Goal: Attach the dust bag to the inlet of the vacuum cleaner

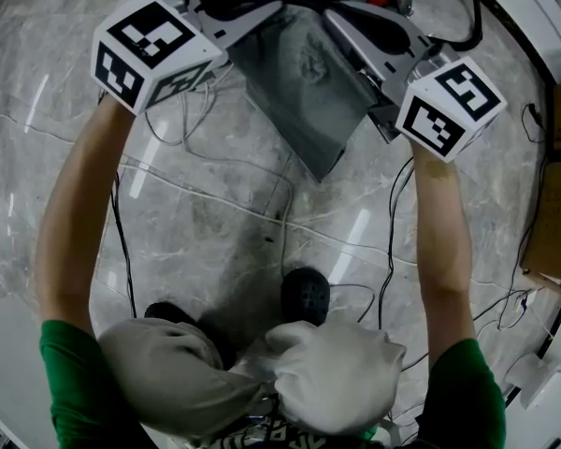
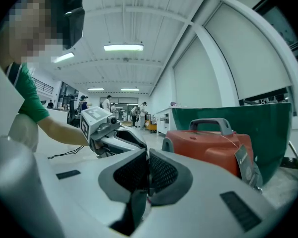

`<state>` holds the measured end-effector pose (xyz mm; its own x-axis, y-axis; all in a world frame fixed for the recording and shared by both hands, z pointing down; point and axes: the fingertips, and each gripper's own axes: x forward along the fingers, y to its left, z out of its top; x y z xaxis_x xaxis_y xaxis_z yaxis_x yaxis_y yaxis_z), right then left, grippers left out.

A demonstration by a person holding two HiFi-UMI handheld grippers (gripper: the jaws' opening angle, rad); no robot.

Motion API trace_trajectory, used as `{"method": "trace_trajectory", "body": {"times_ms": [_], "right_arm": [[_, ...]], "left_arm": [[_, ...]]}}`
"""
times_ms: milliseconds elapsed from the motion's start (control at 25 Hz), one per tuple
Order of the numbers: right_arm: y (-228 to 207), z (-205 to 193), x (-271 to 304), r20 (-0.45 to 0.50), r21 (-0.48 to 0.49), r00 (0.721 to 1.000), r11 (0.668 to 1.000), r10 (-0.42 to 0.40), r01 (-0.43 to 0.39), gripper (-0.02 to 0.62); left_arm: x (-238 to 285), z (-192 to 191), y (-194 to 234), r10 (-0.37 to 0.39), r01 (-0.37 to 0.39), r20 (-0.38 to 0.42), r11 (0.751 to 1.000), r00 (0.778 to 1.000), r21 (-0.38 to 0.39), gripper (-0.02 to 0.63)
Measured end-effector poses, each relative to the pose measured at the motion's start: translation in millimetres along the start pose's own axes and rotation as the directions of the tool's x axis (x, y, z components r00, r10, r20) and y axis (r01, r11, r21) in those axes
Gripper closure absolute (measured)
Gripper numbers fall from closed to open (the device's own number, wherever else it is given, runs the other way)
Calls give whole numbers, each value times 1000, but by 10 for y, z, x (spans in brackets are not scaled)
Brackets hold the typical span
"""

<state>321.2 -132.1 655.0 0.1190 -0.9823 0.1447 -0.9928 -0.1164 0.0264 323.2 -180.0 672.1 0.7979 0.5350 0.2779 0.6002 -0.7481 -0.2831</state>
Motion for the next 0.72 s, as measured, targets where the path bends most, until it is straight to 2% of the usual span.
{"method": "trace_trajectory", "body": {"times_ms": [240, 520, 720], "right_arm": [[8, 33, 15, -2, -9, 999, 999, 41, -41, 574], [-59, -15, -57, 73, 67, 996, 997, 42, -47, 574], [-112, -31, -81, 89, 83, 995, 995, 44, -51, 572]], "left_arm": [[5, -10, 11, 13, -13, 4, 1000, 1000, -11, 574], [109, 27, 17, 15, -14, -14, 999, 1000, 38, 575], [164, 48, 30, 10, -10, -10, 999, 1000, 35, 577]]}}
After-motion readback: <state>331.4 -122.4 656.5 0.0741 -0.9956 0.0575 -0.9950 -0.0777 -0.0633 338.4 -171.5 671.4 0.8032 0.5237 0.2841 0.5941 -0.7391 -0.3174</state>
